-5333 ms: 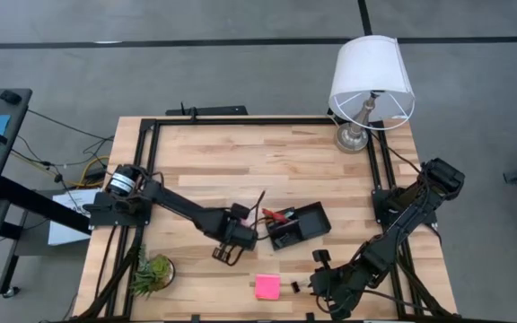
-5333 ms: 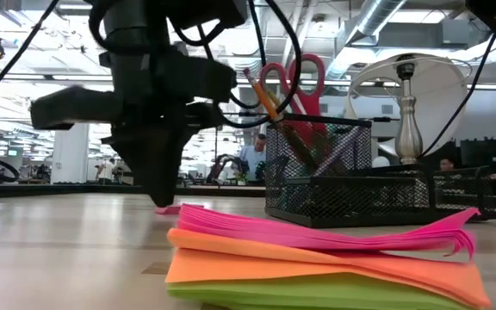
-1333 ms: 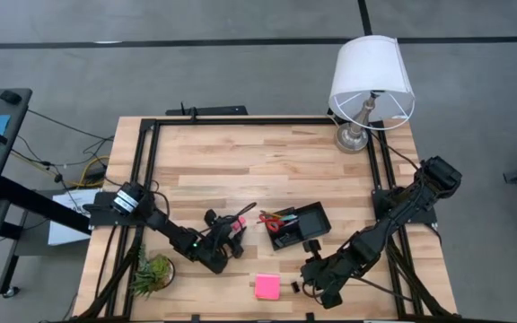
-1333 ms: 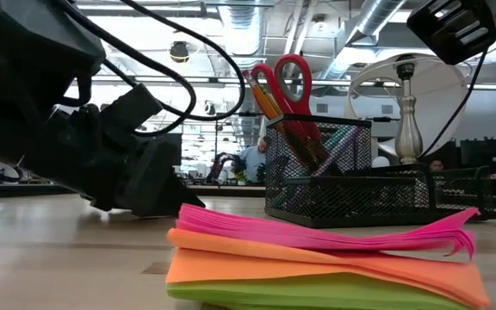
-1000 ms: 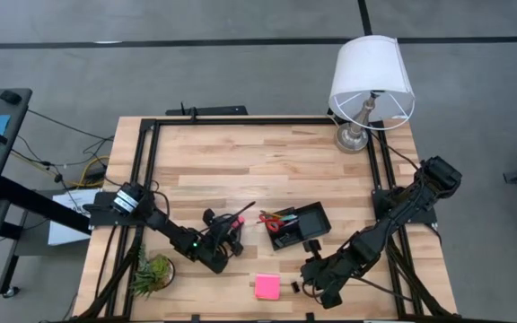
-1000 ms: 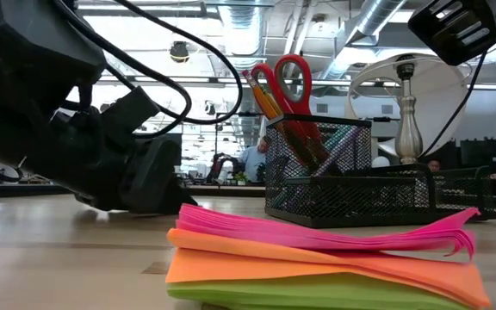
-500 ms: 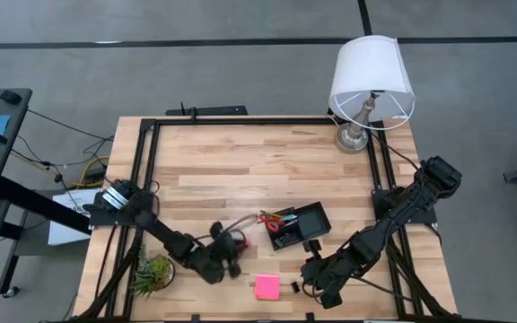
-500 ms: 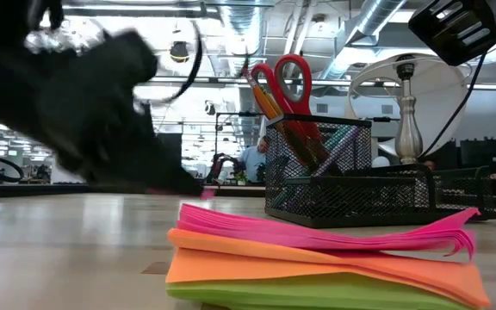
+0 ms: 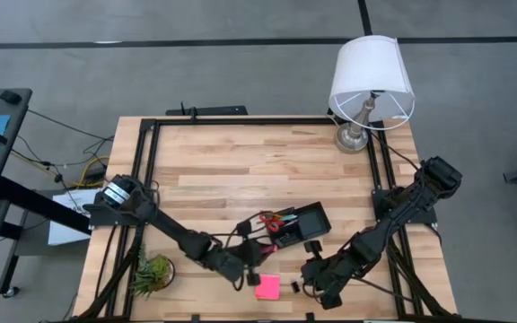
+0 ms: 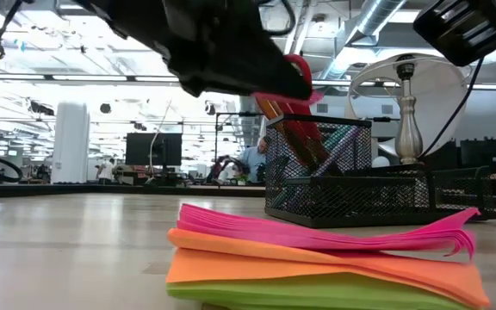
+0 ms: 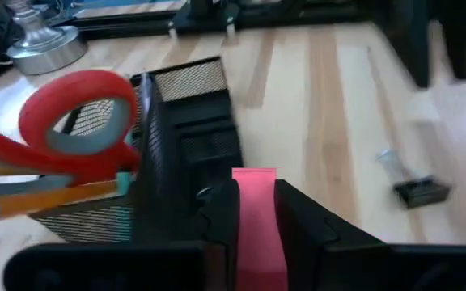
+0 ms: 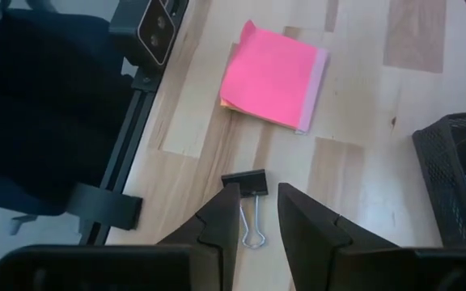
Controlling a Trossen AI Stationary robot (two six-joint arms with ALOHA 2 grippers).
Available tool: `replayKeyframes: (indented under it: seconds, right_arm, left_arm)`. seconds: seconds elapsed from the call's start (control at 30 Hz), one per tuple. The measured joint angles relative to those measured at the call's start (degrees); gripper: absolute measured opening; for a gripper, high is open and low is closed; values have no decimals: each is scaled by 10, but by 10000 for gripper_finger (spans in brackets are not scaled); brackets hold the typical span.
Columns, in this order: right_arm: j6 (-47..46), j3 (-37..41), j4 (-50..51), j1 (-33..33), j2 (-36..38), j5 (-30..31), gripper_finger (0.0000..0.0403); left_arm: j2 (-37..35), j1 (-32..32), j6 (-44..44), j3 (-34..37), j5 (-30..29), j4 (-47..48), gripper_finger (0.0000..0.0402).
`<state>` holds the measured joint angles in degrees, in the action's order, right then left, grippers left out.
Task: Pick and place office supplies into organizer
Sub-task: Put the pink eraser into the desk organizer, then put the binder clip into the desk organizer
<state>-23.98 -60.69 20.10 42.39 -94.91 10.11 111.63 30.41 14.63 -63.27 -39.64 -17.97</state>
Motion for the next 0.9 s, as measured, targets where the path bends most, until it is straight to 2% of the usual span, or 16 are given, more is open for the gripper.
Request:
replayKeyframes:
  seconds: [0.27, 0.63, 0.9]
  right_arm:
    - [-34, 0, 5, 7, 0, 0, 81]
    - [-47, 0, 6, 57, 0, 3, 81]
    - [-46, 0, 4, 63, 0, 8, 81]
  left_arm:
    - [49, -56, -68, -50, 40, 9, 50]
    - [67, -84, -83, -76, 51, 3, 138]
    - [67, -94, -56, -76, 68, 3, 161]
